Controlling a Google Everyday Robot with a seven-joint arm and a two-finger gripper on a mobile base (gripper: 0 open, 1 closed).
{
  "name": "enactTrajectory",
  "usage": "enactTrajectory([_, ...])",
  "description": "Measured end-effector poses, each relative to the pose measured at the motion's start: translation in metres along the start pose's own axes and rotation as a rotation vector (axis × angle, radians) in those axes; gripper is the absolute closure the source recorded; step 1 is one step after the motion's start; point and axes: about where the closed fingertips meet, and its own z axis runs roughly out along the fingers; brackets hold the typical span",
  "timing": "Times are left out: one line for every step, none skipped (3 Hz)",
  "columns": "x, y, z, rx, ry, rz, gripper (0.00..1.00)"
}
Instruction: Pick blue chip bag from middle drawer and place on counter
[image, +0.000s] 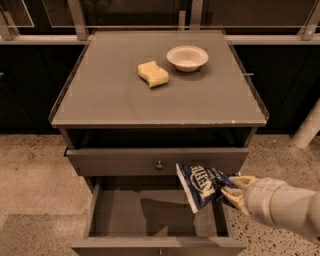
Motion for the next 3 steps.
enactTrajectory([-0.07,-0.017,-0.073,0.057,-0.115,-0.091,1.0])
enactTrajectory([-0.118,-0.035,-0.147,0.161,-0.189,-0.202,1.0])
enactTrajectory([-0.122,-0.039,-0.156,0.182,-0.193,-0.236,1.0])
